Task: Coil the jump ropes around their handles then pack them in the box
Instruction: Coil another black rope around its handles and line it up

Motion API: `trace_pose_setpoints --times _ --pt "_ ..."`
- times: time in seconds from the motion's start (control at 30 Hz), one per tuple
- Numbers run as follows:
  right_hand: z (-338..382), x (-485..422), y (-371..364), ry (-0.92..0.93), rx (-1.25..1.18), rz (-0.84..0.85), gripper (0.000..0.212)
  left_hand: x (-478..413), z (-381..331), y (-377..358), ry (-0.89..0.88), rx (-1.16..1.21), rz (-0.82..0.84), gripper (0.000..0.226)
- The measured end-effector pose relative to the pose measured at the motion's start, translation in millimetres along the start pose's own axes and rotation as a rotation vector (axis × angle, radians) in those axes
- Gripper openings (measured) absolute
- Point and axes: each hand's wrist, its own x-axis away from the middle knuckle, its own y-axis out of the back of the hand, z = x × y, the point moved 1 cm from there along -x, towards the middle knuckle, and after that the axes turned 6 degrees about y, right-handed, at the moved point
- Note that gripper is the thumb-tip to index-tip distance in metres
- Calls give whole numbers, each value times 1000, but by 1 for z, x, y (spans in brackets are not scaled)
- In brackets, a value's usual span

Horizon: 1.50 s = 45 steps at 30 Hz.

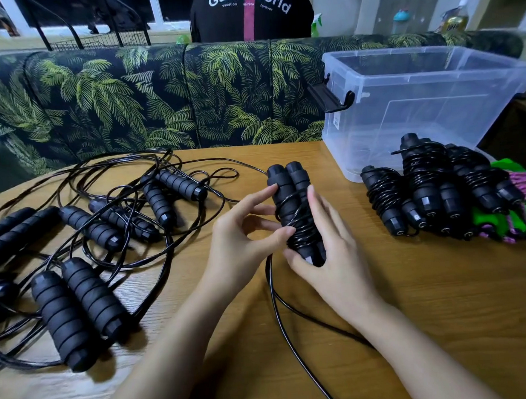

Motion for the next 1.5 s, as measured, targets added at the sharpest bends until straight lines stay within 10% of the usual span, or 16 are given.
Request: trace_pose_setpoints --times 0.97,1.27,1.5 --pt "-7 -2 6 -102 -325 -80 90 -5 4 10 -186 -71 161 42" --pt "-4 -4 17 -110 5 -40 82 -4 0 11 14 7 106 28" --pt "1 -3 10 -15 -366 -7 80 -5 3 12 72 -3 -36 48"
